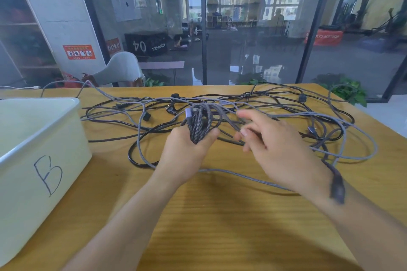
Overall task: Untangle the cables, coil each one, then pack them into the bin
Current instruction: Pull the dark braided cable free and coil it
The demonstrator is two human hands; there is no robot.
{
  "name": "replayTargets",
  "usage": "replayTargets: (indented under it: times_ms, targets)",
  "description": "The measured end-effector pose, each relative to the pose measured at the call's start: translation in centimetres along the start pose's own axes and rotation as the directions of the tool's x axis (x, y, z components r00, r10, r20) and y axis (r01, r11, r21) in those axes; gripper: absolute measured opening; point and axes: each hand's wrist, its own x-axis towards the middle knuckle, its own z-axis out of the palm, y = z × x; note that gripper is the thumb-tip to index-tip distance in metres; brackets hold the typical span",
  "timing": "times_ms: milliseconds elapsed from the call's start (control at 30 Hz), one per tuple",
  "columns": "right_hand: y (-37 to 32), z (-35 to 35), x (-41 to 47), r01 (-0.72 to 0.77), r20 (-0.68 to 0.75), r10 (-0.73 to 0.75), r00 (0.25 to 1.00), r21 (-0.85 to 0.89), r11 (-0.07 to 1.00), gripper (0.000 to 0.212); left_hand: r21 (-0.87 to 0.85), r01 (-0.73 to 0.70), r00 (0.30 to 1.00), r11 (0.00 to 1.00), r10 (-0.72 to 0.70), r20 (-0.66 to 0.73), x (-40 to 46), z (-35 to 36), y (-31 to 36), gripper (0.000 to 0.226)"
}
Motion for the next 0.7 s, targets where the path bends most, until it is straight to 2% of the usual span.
replayTargets:
  times_ms: [100, 233, 300, 367, 533, 700]
  targets:
    - [0.1, -0.9, -0.2, -0.065, 0.210, 0.042, 0.977, 0.104, 0.992, 0.028, -0.174, 0.061, 0.994, 0.983, -0.076, -0.081, 0.7, -0.9, -0.6, 0.049]
    - [-0.2, -1.2, -0.5, -0.034, 0.385, -0.062, 0.921, 0.238, 0.971, 0.033, -0.329, 0.063, 0.994, 0.942, -0.089, -0.064, 0.6, -1.1, -0.4, 0.045]
    - [-0.3, -1.2, -0.8, -0.064, 0.490, -0.098, 0.866, 0.304, 0.951, 0.040, -0.383, 0.071, 0.994, 0.921, -0.097, -0.049, 0.5, -0.7, -0.1, 0.049]
    - [-0.6, -1.2, -1.2, -0.112, 0.587, -0.131, 0.799, 0.359, 0.927, 0.034, -0.396, 0.048, 0.996, 0.917, -0.073, -0.049, 0.2, -0.5, 0.2, 0.056]
    - [-1.6, -0.1, -1.7, -0.126, 0.672, -0.198, 0.714, 0.402, 0.907, 0.021, -0.393, -0.031, 0.999, 0.919, 0.025, -0.020, -0.5, 0.0, 1.0, 0.060]
    - [-1.1, -0.6, -1.4, -0.001, 0.672, -0.150, 0.725, 0.219, 0.976, 0.022, -0.398, -0.014, 1.000, 0.917, 0.012, -0.006, -0.2, 0.0, 0.8, 0.045]
